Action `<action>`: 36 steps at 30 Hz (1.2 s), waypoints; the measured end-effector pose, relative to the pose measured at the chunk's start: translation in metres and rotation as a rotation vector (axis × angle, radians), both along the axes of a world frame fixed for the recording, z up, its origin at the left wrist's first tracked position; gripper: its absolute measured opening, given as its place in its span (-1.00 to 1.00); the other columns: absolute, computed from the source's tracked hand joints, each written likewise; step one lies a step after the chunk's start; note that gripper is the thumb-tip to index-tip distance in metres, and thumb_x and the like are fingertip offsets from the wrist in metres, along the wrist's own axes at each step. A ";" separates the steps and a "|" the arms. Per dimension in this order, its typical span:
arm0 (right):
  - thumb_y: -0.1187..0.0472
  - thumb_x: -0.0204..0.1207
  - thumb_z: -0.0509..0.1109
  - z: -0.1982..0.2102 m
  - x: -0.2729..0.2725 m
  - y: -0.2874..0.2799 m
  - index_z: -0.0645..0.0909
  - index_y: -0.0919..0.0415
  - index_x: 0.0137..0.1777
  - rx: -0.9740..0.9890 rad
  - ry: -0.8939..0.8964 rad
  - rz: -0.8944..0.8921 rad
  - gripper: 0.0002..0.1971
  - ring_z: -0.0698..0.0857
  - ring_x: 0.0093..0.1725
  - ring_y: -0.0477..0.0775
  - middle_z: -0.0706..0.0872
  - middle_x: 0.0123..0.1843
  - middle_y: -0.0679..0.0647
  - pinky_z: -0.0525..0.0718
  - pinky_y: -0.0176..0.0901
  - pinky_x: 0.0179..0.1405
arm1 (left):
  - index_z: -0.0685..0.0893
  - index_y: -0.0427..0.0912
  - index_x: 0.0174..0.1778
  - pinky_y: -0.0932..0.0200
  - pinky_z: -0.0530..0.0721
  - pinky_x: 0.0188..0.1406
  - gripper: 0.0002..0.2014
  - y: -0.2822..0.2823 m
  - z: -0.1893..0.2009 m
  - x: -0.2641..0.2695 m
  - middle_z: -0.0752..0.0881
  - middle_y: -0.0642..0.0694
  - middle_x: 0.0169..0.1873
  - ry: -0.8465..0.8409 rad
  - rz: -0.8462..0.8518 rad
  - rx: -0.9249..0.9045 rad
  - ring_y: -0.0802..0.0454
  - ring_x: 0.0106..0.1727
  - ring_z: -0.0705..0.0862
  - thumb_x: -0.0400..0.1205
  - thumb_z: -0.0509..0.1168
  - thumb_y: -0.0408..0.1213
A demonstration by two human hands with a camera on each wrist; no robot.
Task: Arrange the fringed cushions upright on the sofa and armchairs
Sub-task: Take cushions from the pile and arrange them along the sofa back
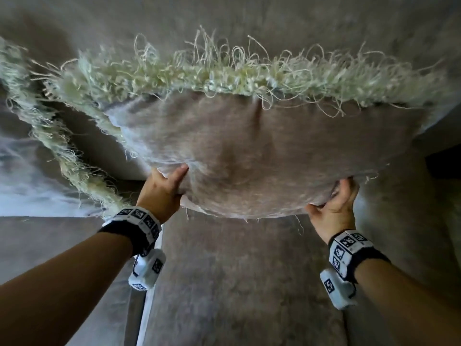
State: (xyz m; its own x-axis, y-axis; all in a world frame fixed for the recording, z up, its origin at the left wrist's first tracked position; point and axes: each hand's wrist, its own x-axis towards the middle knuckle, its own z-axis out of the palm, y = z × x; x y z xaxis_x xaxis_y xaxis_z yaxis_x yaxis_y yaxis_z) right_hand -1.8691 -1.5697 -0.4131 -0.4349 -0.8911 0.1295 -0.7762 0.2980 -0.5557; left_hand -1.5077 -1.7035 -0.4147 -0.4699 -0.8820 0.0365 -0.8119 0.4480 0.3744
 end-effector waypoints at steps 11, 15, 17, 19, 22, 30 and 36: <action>0.35 0.17 0.71 -0.026 -0.014 0.002 -0.22 -0.24 0.47 0.113 0.008 0.128 0.23 0.31 0.51 0.57 0.11 0.55 0.56 0.64 0.47 0.21 | 0.31 -0.08 0.37 -0.34 0.70 -0.37 -0.05 0.013 -0.010 -0.005 0.52 -0.64 -0.15 -0.058 0.039 0.104 -0.56 -0.37 0.62 0.13 0.67 -0.51; 0.23 0.19 0.75 -0.018 -0.014 0.010 -0.24 -0.22 0.51 0.182 0.006 0.161 0.25 0.24 0.53 0.60 0.10 0.57 0.56 0.61 0.42 0.27 | 0.33 -0.13 0.39 -0.38 0.70 -0.31 0.03 0.023 -0.002 -0.003 0.53 -0.69 -0.13 -0.174 0.080 0.013 -0.63 -0.28 0.64 0.04 0.74 -0.38; 0.21 0.21 0.74 -0.010 -0.013 0.016 -0.32 -0.27 0.50 0.214 0.021 0.172 0.28 0.22 0.55 0.57 0.05 0.60 0.55 0.58 0.36 0.26 | 0.32 -0.15 0.43 -0.42 0.69 -0.23 0.08 0.032 0.001 -0.003 0.50 -0.76 -0.07 -0.202 0.107 -0.039 -0.71 -0.18 0.63 0.01 0.75 -0.36; 0.18 0.28 0.70 -0.003 -0.012 0.022 -0.43 -0.35 0.47 0.259 0.031 0.177 0.30 0.14 0.62 0.49 -0.07 0.66 0.46 0.57 0.33 0.29 | 0.25 -0.11 0.50 -0.41 0.69 -0.17 0.13 0.041 0.002 -0.003 0.49 -0.74 -0.02 -0.183 0.116 -0.062 -0.68 -0.10 0.61 0.05 0.73 -0.36; 0.13 0.34 0.66 0.004 -0.010 0.032 -0.52 -0.36 0.49 0.298 0.056 0.154 0.31 0.07 0.64 0.39 -0.19 0.70 0.32 0.54 0.28 0.34 | 0.08 0.06 0.60 -0.33 0.68 -0.08 0.17 0.053 0.000 0.000 0.45 -0.65 0.14 -0.133 0.152 -0.089 -0.57 0.07 0.57 0.17 0.68 -0.30; 0.05 0.19 0.72 0.023 -0.003 0.071 -0.06 -0.09 0.69 0.211 0.305 0.122 0.21 0.12 0.55 0.45 0.01 0.66 0.32 0.43 0.47 0.42 | 0.05 0.09 0.68 -0.32 0.56 0.36 -0.06 0.099 -0.002 0.013 0.19 -0.56 0.51 -0.039 0.307 -0.076 -0.45 0.49 0.39 0.47 0.48 -0.16; 0.02 0.15 0.73 0.087 -0.001 0.056 0.22 -0.04 0.58 0.084 0.464 0.240 0.03 0.22 0.47 0.46 0.15 0.55 0.34 0.46 0.53 0.33 | 0.13 -0.07 0.68 -0.39 0.61 0.25 -0.01 0.121 -0.024 0.045 0.14 -0.53 0.54 0.013 0.325 0.047 -0.49 0.52 0.31 0.39 0.55 -0.20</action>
